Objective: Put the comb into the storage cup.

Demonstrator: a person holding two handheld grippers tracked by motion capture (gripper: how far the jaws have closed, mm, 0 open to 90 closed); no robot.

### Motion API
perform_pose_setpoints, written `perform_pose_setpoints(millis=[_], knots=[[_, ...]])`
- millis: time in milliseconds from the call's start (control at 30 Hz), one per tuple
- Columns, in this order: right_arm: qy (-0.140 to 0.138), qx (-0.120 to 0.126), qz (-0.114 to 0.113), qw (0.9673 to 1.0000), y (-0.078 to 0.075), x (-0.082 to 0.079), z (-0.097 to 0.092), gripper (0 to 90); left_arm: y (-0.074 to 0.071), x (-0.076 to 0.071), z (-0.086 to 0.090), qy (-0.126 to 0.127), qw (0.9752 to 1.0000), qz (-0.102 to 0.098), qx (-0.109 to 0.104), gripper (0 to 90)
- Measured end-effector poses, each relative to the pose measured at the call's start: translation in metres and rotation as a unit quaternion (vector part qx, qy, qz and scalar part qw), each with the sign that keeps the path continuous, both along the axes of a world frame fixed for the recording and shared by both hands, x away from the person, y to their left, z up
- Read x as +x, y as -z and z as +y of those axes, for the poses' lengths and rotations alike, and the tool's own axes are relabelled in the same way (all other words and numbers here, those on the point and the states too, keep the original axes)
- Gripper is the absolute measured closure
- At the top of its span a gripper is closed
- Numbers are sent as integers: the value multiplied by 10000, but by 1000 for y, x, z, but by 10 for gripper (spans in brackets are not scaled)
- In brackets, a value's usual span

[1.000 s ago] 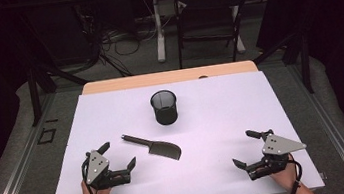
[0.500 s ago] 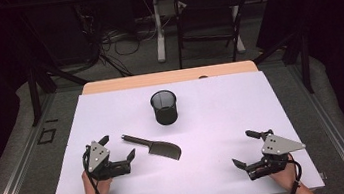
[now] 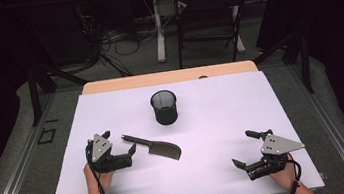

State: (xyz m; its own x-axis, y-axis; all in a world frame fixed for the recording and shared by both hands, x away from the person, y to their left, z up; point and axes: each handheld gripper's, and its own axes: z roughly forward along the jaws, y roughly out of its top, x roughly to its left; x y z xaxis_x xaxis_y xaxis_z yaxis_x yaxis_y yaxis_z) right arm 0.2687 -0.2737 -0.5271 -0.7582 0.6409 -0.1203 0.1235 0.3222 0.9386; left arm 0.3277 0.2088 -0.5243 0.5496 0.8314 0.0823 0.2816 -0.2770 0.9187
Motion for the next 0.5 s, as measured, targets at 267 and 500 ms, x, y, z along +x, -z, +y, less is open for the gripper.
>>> perform_pose_setpoints(millis=[267, 500], knots=[[-4, -13, 23, 10000, 1, 1, 1, 0, 0, 12, -3, -50, 9998, 164, 124, 0], [-8, -23, 24, 10000, 1, 1, 1, 0, -1, 21, -6, -149, 9993, 280, 184, 0]])
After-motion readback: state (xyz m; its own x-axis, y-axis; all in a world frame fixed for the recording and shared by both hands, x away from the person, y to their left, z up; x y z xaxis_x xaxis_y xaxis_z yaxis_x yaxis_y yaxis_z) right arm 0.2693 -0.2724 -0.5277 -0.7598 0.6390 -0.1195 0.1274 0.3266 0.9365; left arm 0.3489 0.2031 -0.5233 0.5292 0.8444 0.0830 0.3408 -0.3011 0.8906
